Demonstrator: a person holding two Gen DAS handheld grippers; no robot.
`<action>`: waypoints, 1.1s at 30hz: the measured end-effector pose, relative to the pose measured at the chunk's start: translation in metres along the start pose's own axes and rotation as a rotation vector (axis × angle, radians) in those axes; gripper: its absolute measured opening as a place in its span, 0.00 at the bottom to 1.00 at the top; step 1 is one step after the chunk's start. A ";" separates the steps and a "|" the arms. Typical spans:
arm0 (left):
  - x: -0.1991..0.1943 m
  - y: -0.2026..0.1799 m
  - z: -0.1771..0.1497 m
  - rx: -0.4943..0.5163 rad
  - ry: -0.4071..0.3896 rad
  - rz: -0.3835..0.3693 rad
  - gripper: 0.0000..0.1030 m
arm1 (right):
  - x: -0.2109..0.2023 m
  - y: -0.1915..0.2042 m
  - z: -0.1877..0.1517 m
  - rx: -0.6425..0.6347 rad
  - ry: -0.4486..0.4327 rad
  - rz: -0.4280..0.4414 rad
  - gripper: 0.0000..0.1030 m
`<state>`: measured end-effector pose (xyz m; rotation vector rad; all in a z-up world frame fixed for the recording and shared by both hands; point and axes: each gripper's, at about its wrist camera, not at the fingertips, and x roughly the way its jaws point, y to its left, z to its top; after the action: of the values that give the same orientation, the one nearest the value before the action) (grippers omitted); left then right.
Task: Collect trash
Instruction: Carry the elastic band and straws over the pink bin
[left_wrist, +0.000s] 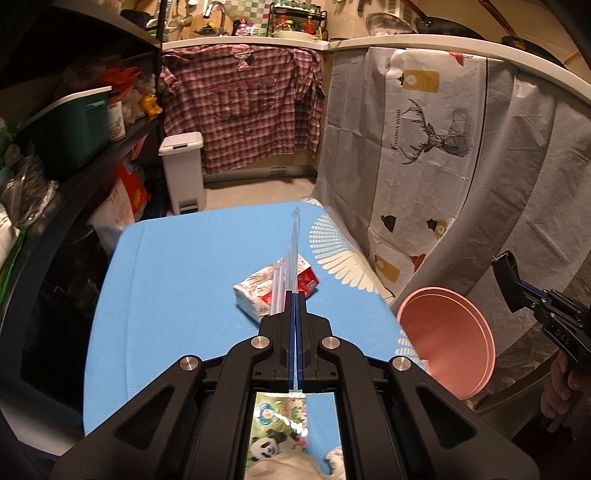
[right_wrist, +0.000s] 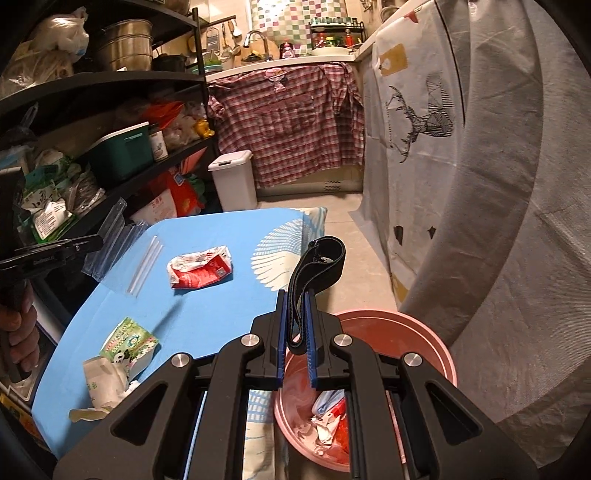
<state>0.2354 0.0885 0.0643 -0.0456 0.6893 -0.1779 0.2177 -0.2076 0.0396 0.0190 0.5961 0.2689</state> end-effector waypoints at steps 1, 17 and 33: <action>0.001 -0.002 0.000 0.002 0.000 -0.005 0.00 | 0.000 -0.001 0.000 0.002 -0.001 -0.001 0.09; 0.023 -0.038 0.007 0.050 0.013 -0.065 0.00 | 0.004 -0.015 -0.002 0.012 0.006 -0.041 0.09; 0.043 -0.072 0.002 0.116 0.043 -0.109 0.00 | 0.010 -0.034 -0.004 0.050 0.029 -0.072 0.09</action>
<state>0.2588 0.0100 0.0457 0.0323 0.7187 -0.3245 0.2323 -0.2382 0.0275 0.0423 0.6313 0.1848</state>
